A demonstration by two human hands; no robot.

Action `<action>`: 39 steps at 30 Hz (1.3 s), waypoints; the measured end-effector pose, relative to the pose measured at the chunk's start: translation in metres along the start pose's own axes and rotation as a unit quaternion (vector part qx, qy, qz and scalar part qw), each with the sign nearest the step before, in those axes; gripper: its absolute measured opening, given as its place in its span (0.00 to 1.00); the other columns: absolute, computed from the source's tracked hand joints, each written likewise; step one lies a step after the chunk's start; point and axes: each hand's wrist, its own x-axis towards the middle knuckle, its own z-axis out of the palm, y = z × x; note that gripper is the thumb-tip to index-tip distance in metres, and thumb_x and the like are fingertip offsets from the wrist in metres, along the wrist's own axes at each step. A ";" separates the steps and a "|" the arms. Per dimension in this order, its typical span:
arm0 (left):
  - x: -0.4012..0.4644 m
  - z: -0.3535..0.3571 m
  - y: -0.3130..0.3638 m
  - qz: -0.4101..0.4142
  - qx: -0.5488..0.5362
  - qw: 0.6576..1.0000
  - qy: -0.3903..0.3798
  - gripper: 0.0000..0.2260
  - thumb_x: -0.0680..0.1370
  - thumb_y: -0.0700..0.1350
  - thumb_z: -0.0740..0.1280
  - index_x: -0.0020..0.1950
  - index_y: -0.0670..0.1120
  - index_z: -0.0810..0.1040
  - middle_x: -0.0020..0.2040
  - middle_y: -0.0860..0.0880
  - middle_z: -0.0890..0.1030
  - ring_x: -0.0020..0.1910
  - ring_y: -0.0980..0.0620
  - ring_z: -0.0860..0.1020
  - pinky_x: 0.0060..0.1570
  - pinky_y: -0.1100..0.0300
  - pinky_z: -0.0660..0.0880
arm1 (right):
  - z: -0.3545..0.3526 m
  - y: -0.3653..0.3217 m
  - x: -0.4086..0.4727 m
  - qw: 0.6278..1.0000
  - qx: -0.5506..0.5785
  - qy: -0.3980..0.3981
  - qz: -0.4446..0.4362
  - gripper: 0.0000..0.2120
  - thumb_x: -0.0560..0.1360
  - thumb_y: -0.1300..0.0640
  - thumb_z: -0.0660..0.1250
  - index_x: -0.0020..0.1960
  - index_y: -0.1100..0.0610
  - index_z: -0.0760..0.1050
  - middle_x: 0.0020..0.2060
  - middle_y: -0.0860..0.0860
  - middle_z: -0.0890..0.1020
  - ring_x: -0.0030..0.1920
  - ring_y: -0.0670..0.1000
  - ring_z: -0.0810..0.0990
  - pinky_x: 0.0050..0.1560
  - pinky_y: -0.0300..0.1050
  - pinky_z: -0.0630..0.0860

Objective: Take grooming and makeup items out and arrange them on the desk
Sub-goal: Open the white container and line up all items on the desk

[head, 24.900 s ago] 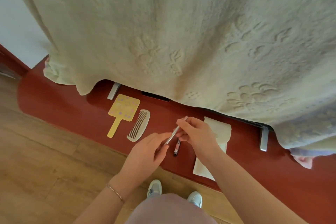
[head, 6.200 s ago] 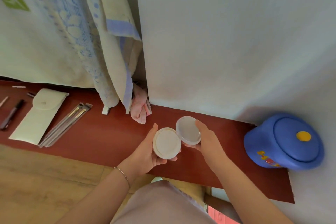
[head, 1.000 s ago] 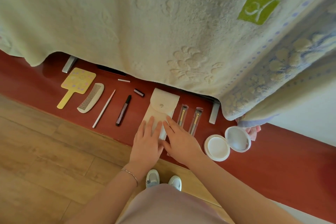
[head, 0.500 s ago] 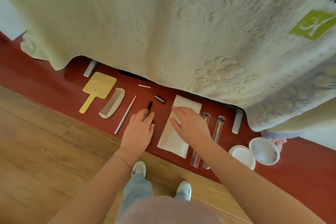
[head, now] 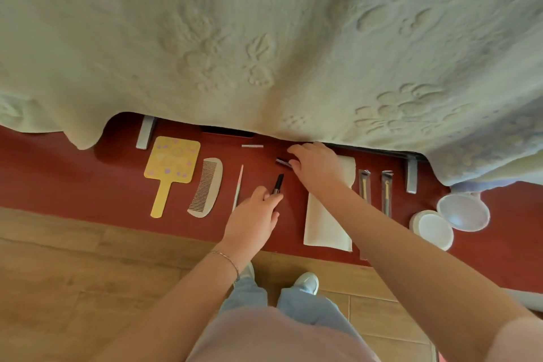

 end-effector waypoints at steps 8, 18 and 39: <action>-0.005 0.012 0.013 -0.034 -0.061 0.998 -0.006 0.17 0.78 0.49 0.63 0.67 0.53 0.71 0.55 0.51 0.72 0.44 0.54 0.78 0.43 0.67 0.72 | 0.008 0.003 0.000 0.998 0.036 0.038 0.026 0.11 0.76 0.54 0.63 0.54 0.57 0.80 0.50 0.54 0.82 0.56 0.57 0.74 0.54 0.51 0.70; -0.007 0.013 0.021 -0.039 -0.055 0.998 -0.015 0.17 0.79 0.50 0.62 0.68 0.53 0.70 0.57 0.51 0.71 0.43 0.55 0.78 0.40 0.72 0.68 | 0.014 -0.001 0.008 0.995 -0.084 0.049 -0.001 0.11 0.71 0.50 0.69 0.39 0.58 0.81 0.40 0.54 0.81 0.48 0.58 0.76 0.47 0.52 0.70; -0.010 0.013 0.026 -0.037 -0.043 0.998 -0.025 0.16 0.79 0.51 0.61 0.67 0.55 0.71 0.52 0.51 0.72 0.38 0.56 0.74 0.36 0.71 0.65 | 0.016 -0.005 0.003 0.997 -0.048 0.045 0.039 0.21 0.76 0.49 0.55 0.43 0.59 0.83 0.50 0.55 0.78 0.57 0.59 0.69 0.52 0.54 0.65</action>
